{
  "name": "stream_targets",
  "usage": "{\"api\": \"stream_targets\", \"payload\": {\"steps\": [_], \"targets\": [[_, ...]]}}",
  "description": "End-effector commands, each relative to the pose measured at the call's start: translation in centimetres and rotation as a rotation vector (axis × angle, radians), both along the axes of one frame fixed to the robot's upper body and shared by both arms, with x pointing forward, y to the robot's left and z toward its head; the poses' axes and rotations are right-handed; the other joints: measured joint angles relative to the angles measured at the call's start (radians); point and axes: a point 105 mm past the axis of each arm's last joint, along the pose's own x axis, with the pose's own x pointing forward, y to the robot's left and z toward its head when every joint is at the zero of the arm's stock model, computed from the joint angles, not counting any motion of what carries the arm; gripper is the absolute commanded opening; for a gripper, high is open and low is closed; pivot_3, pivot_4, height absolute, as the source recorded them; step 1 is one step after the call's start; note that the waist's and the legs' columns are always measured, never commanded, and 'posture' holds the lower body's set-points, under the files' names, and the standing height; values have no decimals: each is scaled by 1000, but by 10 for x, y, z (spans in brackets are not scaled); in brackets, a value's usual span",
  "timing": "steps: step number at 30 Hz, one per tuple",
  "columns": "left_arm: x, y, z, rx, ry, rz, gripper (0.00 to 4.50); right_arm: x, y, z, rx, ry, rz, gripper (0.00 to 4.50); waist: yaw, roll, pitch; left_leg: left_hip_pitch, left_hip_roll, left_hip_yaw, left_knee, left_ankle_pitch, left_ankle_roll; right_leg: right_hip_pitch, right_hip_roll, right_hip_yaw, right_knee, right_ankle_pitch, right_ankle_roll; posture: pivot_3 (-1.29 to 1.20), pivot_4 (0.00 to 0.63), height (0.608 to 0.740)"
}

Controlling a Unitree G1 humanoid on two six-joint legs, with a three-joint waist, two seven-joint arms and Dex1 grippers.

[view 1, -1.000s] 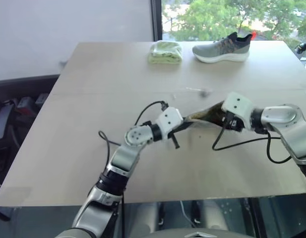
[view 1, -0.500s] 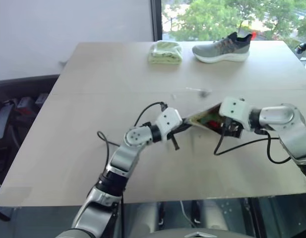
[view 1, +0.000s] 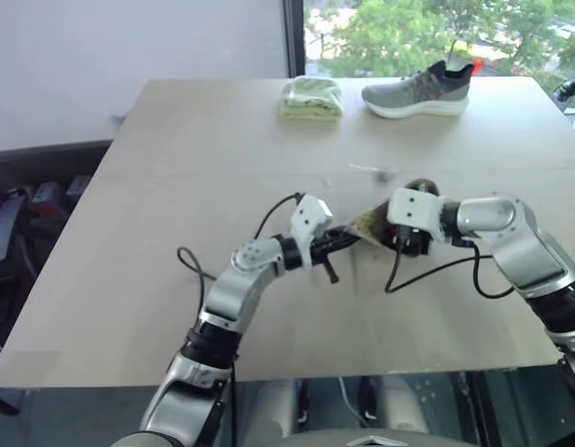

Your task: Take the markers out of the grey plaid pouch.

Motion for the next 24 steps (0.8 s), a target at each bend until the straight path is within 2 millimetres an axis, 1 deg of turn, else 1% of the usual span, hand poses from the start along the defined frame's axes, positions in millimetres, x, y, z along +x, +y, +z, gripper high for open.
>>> {"api": "stream_targets", "payload": {"steps": [1,2,3,5,10,11,12,20,22,24], "targets": [[-10,-6,24,-72,-25,-64,0,-1,7,2,-29,-29,80,4472,-1,0,0,0,0,0,0,0,0,0,0,0,0,0,0,0,150,740],[-11,-6,24,-70,-23,-67,0,-2,7,1,-28,-27,92,4472,-1,0,0,0,0,0,0,0,0,0,0,0,0,0,0,0,150,740],[-11,-6,24,-67,-24,-70,0,-2,8,0,-26,-26,98,3958,-1,0,0,0,0,0,0,0,0,0,0,0,0,0,0,0,150,740],[-11,-5,23,-59,-30,-66,0,-2,6,-2,-31,-23,101,3176,-1,0,0,0,0,0,0,0,0,0,0,0,0,0,0,0,150,740],[-7,1,23,-35,-70,-48,0,2,-2,-3,-54,-32,80,657,-1,0,0,0,0,0,0,0,0,0,0,0,0,0,0,0,150,740],[-7,2,23,-33,-75,-49,0,3,-4,-4,-59,-34,76,297,-1,0,0,0,0,0,0,0,0,0,0,0,0,0,0,0,150,740],[-7,3,23,-31,-77,-50,0,3,-5,-4,-62,-36,73,86,-1,0,0,0,0,1,0,0,-1,0,0,0,0,0,0,0,150,740],[-3,11,26,-57,-55,-46,0,5,-11,2,-78,-37,51,86,-1,0,0,0,0,1,0,0,-1,0,0,0,0,0,0,0,150,740],[-5,14,25,-73,-11,-64,0,2,-11,7,-79,-26,43,86,-1,0,0,0,0,1,0,1,-1,0,0,0,0,0,0,0,150,740],[-6,16,22,-70,11,-79,0,0,-8,17,-66,-28,42,86,-1,0,0,0,0,1,0,1,-1,0,0,0,0,0,0,0,150,740]]}}
